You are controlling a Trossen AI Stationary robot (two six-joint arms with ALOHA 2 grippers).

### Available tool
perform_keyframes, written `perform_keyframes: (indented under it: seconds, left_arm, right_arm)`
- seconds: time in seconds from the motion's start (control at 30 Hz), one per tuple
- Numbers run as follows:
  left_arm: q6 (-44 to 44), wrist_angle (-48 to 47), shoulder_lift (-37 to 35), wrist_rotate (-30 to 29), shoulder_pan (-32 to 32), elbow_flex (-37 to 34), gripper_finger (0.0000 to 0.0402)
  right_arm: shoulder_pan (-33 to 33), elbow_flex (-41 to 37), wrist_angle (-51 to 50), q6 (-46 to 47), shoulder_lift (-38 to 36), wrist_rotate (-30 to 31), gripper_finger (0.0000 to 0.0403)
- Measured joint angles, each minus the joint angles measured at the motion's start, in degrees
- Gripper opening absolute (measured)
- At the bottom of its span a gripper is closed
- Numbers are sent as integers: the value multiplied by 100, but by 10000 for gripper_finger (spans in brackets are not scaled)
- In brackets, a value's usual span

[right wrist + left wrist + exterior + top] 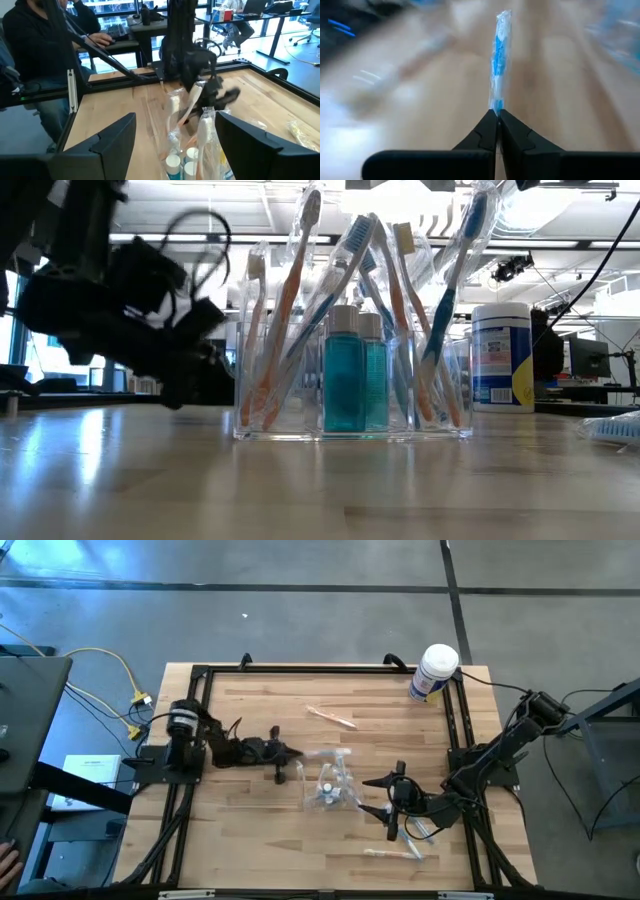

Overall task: Pick & Place toothbrushing station
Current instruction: Put the blue toothbrush into the transparent organizer

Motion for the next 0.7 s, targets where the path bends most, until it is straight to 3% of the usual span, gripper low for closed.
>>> perform_keyframes:
  seconds: [0.2, 0.37, 0.5, 0.6, 0.7]
  left_arm:
    - [1542, -279, -1169, -2168, -1094, -71, 3]
    - [3303, -482, -2354, -4102, -2296, -20, 3]
    - [5098, -450, -3064, -5789, -3084, 487, 2]
    - [6165, -497, -3172, -6033, -3450, 1038, 2]
    - [6393, -973, -3060, -5354, -3745, 1580, 2]
  right_arm:
    - [-4, 0, -110, 125, 2, -139, 263]
    - [-4, 0, -113, 105, 2, -124, 263]
    - [-46, 0, -108, 96, 2, -119, 263]
    - [-91, 0, -102, 96, 2, -102, 263]
    - [-94, 0, -82, 94, 2, -93, 263]
